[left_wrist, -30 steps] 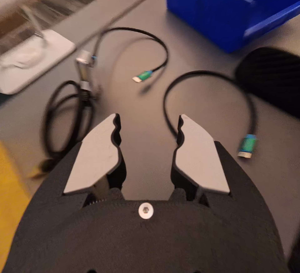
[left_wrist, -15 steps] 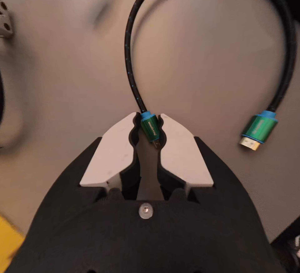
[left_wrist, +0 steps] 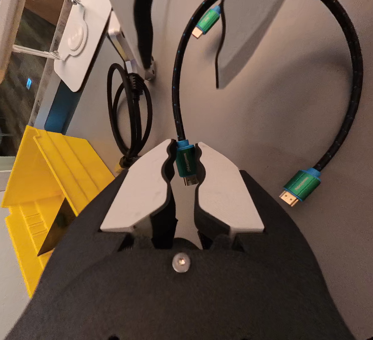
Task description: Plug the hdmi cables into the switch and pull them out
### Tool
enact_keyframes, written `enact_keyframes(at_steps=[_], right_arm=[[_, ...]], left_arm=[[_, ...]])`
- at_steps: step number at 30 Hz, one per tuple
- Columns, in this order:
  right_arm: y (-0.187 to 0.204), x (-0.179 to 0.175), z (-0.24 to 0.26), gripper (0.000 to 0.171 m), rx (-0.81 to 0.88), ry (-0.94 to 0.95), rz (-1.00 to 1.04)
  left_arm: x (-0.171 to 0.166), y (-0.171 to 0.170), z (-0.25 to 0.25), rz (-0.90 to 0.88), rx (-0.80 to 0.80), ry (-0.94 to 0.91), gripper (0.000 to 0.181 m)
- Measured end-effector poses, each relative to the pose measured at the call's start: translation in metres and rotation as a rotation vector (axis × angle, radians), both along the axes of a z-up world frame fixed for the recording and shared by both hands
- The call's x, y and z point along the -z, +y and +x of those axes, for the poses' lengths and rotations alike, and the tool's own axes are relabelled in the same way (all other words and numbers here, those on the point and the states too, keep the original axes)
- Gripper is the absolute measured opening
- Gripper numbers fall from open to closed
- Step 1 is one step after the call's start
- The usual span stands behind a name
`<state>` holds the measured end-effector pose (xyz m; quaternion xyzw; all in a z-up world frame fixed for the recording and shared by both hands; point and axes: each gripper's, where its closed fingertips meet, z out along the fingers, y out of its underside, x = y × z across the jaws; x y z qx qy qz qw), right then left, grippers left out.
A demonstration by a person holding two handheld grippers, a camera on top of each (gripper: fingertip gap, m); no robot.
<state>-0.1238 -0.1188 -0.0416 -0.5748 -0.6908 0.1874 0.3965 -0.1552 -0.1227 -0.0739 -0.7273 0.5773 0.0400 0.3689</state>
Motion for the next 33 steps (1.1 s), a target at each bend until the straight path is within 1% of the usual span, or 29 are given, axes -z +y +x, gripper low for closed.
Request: enact_keyframes(at_steps=[4, 6, 7, 8, 9, 12, 15, 16, 17, 18, 19, 20, 21, 24, 26, 29, 30, 33], right_arm=[[0.009, 0.011, -0.013, 0.050, 0.020, -0.060, 0.120], [0.015, 0.016, -0.017, 0.043, 0.030, -0.078, 0.190], [0.020, 0.018, -0.018, 0.039, 0.040, -0.088, 0.231], [0.024, 0.019, -0.018, 0.029, 0.048, -0.096, 0.264], [0.025, 0.020, -0.018, 0.012, 0.043, -0.104, 0.278], [0.025, 0.018, -0.016, 0.008, 0.049, -0.110, 0.279], [0.021, 0.007, -0.014, 0.006, 0.067, -0.090, 0.238], [0.022, 0.002, -0.011, 0.006, 0.093, -0.087, 0.218], [0.022, -0.005, -0.008, 0.006, 0.112, -0.074, 0.199], [0.021, -0.012, -0.004, 0.006, 0.121, -0.052, 0.179], [0.020, -0.019, -0.001, 0.006, 0.127, -0.024, 0.158], [0.019, -0.025, 0.002, 0.006, 0.136, 0.004, 0.134], [0.018, -0.031, 0.005, 0.006, 0.143, 0.030, 0.107], [0.014, -0.043, 0.011, 0.006, 0.141, 0.092, 0.037], [0.007, -0.047, 0.010, 0.006, 0.120, 0.125, -0.033], [-0.005, -0.050, 0.008, 0.006, 0.072, 0.158, -0.136], [-0.008, -0.049, 0.009, 0.006, 0.063, 0.160, -0.164], [-0.013, -0.048, 0.010, 0.006, 0.046, 0.170, -0.253]], left_arm=[[-0.005, 0.000, -0.003, -0.002, 0.002, -0.018, 0.016], [-0.008, -0.001, -0.004, 0.004, 0.004, -0.030, 0.016], [-0.010, -0.002, -0.004, 0.004, 0.010, -0.038, 0.016], [-0.012, -0.002, -0.003, 0.006, 0.015, -0.044, 0.016], [-0.013, -0.002, -0.003, 0.009, 0.018, -0.052, 0.016], [-0.018, -0.001, -0.001, 0.015, 0.026, -0.089, 0.016], [-0.038, -0.001, 0.001, 0.014, 0.045, -0.215, 0.013], [-0.049, 0.000, -0.002, 0.029, 0.049, -0.260, 0.018], [-0.061, 0.002, -0.006, 0.049, 0.055, -0.299, 0.036], [-0.070, 0.003, -0.011, 0.056, 0.068, -0.335, 0.048], [-0.079, 0.001, -0.016, 0.056, 0.097, -0.372, 0.054], [-0.086, -0.001, -0.019, 0.063, 0.138, -0.407, 0.066], [-0.092, -0.003, -0.022, 0.088, 0.175, -0.436, 0.070], [-0.106, -0.004, -0.023, 0.275, 0.281, -0.469, 0.066], [-0.107, -0.005, -0.014, 0.411, 0.347, -0.418, 0.065], [-0.107, -0.004, 0.002, 0.612, 0.443, -0.274, 0.064], [-0.110, -0.004, 0.008, 0.674, 0.474, -0.255, 0.061], [-0.114, -0.013, 0.022, 0.755, 0.607, -0.239, 0.046]])
